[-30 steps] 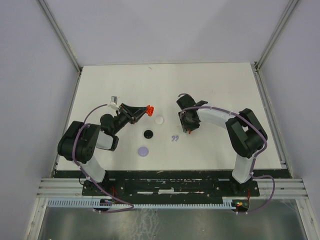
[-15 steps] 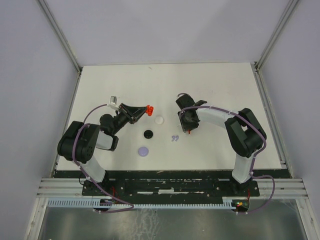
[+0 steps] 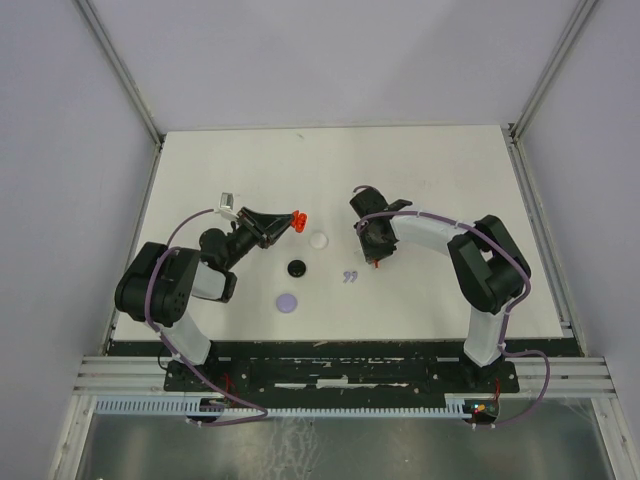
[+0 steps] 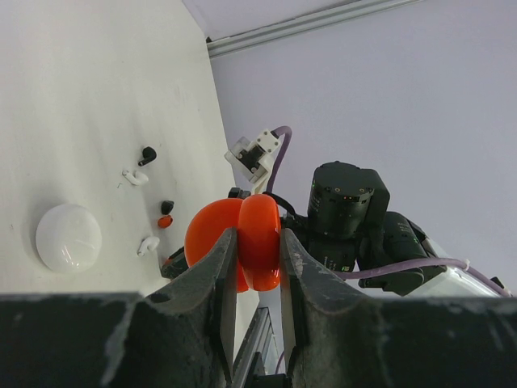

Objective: Insert the wireless bluetooth earbuds into the charging case
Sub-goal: Pick up the earbud from the center of the board, then place the earbud in the charging case.

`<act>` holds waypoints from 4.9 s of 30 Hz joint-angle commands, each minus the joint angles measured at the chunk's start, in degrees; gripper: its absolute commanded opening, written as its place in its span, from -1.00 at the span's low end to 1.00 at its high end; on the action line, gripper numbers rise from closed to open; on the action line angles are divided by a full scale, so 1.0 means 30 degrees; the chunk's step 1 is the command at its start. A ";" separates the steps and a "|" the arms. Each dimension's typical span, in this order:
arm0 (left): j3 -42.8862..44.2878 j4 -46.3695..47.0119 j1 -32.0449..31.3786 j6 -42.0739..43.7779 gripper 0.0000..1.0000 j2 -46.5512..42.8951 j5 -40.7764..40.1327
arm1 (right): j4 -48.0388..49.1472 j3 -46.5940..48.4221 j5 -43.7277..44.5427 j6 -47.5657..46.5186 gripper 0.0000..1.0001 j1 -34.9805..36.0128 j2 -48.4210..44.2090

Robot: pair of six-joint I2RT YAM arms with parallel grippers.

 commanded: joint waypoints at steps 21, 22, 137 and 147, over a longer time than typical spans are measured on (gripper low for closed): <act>-0.0143 0.1347 0.0236 -0.0461 -0.94 -0.0261 0.0373 | -0.0248 0.0881 0.0616 0.0141 -0.51 0.0071 0.0523; -0.0147 0.1365 0.0237 -0.0461 -0.94 -0.0275 0.0378 | -0.0246 0.0885 0.0631 0.0107 -0.51 0.0070 0.0523; 0.2139 0.2211 -0.1481 -0.6169 -0.94 0.1607 0.3097 | 3.5981 -1.1637 -0.9287 -1.0285 -0.97 0.2323 -0.4163; 0.2093 0.2273 -0.1483 -0.6231 -0.94 0.1279 0.3247 | 3.5939 -1.1643 -0.9199 -1.0343 -0.97 0.2338 -0.4118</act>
